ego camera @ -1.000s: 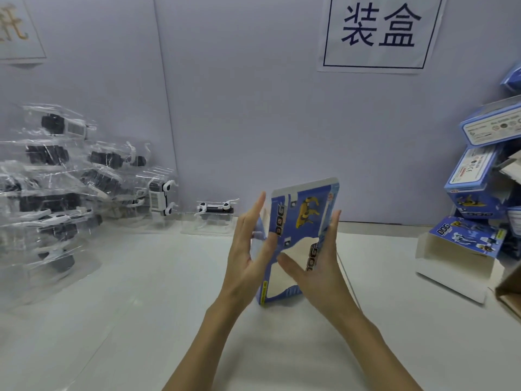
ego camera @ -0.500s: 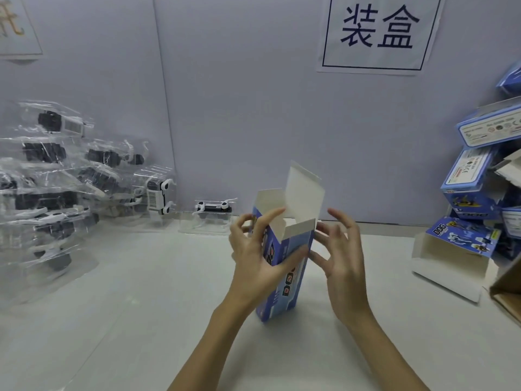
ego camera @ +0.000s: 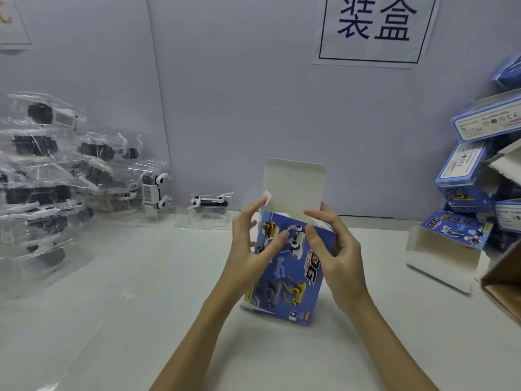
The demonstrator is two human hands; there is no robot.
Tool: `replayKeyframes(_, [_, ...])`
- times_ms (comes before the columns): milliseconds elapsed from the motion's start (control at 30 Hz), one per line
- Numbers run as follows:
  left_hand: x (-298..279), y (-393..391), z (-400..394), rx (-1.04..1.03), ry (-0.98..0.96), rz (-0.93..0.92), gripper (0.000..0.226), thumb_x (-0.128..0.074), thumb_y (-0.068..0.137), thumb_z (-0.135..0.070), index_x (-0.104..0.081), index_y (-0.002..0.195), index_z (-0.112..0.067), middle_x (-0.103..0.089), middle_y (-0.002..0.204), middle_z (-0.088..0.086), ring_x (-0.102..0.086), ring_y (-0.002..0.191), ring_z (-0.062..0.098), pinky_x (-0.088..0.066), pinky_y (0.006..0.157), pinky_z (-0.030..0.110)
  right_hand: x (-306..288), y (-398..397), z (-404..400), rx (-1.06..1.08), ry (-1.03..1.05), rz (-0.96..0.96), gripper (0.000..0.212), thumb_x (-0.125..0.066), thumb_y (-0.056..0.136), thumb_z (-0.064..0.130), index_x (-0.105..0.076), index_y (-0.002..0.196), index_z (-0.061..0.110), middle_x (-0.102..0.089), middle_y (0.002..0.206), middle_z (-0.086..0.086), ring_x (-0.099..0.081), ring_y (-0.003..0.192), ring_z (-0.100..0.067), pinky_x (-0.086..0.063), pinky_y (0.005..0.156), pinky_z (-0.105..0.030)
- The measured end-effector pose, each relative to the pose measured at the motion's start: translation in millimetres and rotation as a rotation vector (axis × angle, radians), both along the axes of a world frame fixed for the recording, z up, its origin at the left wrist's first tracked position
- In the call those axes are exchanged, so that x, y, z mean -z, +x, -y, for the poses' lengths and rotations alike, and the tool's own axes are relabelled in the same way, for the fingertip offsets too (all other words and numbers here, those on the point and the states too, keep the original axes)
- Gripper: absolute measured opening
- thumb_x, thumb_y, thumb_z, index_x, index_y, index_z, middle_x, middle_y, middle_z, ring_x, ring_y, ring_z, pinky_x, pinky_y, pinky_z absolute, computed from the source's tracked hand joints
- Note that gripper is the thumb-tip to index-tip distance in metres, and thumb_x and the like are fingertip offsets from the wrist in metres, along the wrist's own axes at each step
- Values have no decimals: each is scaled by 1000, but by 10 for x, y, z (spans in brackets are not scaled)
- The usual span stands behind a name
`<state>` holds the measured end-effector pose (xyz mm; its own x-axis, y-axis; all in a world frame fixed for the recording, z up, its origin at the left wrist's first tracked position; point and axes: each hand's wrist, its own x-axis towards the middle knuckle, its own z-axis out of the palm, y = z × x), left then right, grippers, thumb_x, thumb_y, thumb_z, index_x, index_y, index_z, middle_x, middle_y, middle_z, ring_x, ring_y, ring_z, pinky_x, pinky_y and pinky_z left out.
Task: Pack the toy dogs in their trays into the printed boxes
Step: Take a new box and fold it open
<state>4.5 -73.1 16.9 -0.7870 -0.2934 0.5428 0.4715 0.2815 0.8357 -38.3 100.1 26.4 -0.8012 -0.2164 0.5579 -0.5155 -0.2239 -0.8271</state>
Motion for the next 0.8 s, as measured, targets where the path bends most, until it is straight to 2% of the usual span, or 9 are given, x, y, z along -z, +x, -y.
replayKeyframes(100, [-81, 51, 8, 147, 172, 14, 48, -77, 80, -52, -56, 122, -45, -35, 162, -23, -54, 139, 16, -60, 94, 51, -24, -14, -27, 15, 31, -8, 26, -66, 92, 36, -71, 117, 39, -50, 155, 16, -65, 128, -20, -63, 83, -39])
replayKeyframes(167, [-140, 76, 18, 188, 238, -60, 33, -77, 83, -43, -60, 109, -33, -39, 158, -28, -58, 134, 9, -63, 86, 48, -31, -21, -38, -9, 31, 11, 26, -66, 93, 35, -70, 117, 45, -50, 155, 13, -69, 123, -23, -65, 81, -42])
replayKeyframes(300, [-142, 60, 59, 219, 284, -118, 16, -75, 89, -26, -60, 95, -28, -51, 146, -25, -62, 129, 16, -64, 72, 38, -32, -31, -19, -48, 24, 48, 40, -67, 93, 32, -60, 131, 43, -60, 146, -1, -72, 115, -28, -66, 77, -39])
replayKeyframes(367, [-138, 49, 63, 234, 302, -122, 20, -74, 90, -23, -57, 98, -30, -53, 140, -20, -63, 127, 22, -63, 69, 37, -44, -34, -11, -77, -35, 45, 54, -70, 91, 29, -51, 140, 38, -61, 143, 6, -72, 116, -28, -66, 76, -37])
replayKeyframes(467, [-181, 47, 62, 247, 282, -122, 48, -72, 92, -18, -50, 126, -44, -52, 136, -8, -63, 124, 32, -63, 75, 42, -54, -67, -50, -120, -69, 44, 75, -74, 89, 28, -36, 151, 45, -62, 138, 9, -69, 122, -29, -65, 81, -47])
replayKeyframes(567, [-187, 75, 59, 181, 66, -112, 37, -70, 93, -32, -59, 128, -40, -46, 132, 2, -60, 123, 25, -60, 78, 33, -57, -96, -86, -54, 62, -50, 47, -71, 92, 30, -58, 137, 31, -65, 134, 1, -66, 124, -31, -61, 92, -55])
replayKeyframes(633, [-151, 99, 50, 133, -29, -104, 34, -70, 89, -46, -65, 119, -30, -43, 129, -1, -55, 126, 16, -60, 80, 36, -50, -106, -98, -67, 98, -42, 38, -76, 88, 35, -63, 122, 22, -62, 138, 5, -62, 129, -29, -62, 91, -44])
replayKeyframes(700, [-127, 130, 14, 119, -8, -97, 47, -68, 87, -60, -65, 119, -26, -43, 126, -4, -54, 127, 10, -61, 81, 38, -46, -82, -88, -146, 92, 10, 58, -83, 78, 54, -60, 120, 20, -56, 146, 12, -63, 130, -22, -64, 83, -35])
replayKeyframes(800, [-150, 134, -17, 111, 82, -106, 64, -59, 86, -77, -66, 118, -21, -45, 125, -3, -57, 125, 7, -60, 77, 28, -46, -59, -80, -214, 52, 89, 80, -79, 69, 77, -58, 123, 22, -52, 152, 14, -62, 132, -21, -65, 78, -34])
